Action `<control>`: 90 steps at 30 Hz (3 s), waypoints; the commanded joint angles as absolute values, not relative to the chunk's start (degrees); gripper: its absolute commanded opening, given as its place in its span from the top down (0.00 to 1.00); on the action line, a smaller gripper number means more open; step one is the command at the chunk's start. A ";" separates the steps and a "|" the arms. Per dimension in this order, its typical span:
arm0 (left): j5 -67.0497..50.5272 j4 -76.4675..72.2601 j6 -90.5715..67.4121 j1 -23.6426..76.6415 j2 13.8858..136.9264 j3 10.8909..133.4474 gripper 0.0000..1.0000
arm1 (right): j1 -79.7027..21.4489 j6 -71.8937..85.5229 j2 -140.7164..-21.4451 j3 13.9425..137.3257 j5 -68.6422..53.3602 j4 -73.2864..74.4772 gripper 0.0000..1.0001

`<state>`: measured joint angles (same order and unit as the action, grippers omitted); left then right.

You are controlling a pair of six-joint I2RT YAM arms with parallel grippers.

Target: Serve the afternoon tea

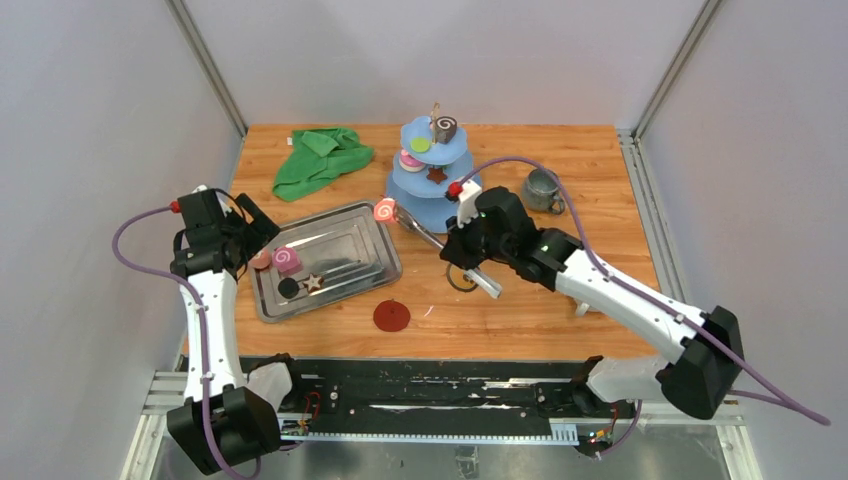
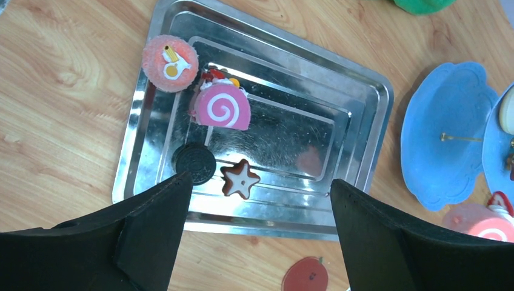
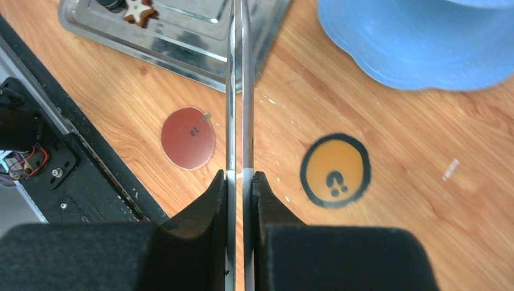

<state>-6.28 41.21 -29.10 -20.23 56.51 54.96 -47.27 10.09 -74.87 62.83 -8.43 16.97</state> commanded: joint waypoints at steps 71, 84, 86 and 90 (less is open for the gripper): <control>2.14 39.82 -26.30 4.22 63.73 58.84 0.07 | -34.15 30.73 -96.57 57.92 -10.42 -9.68 0.66; 2.99 40.63 -25.61 4.22 63.62 59.37 0.07 | -34.61 26.94 -83.63 51.04 -12.95 -2.86 0.66; 3.66 40.87 -25.38 4.22 63.55 59.32 0.07 | -35.50 26.73 -81.68 49.78 -14.06 -1.63 0.67; 5.55 41.48 -25.00 4.17 63.55 59.33 0.06 | -39.85 26.37 -79.76 49.17 -14.51 -0.76 0.67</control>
<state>2.98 40.56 -26.06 3.90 63.99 57.82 -35.81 27.88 -81.78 49.91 -12.62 -2.04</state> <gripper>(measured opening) 0.937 0.338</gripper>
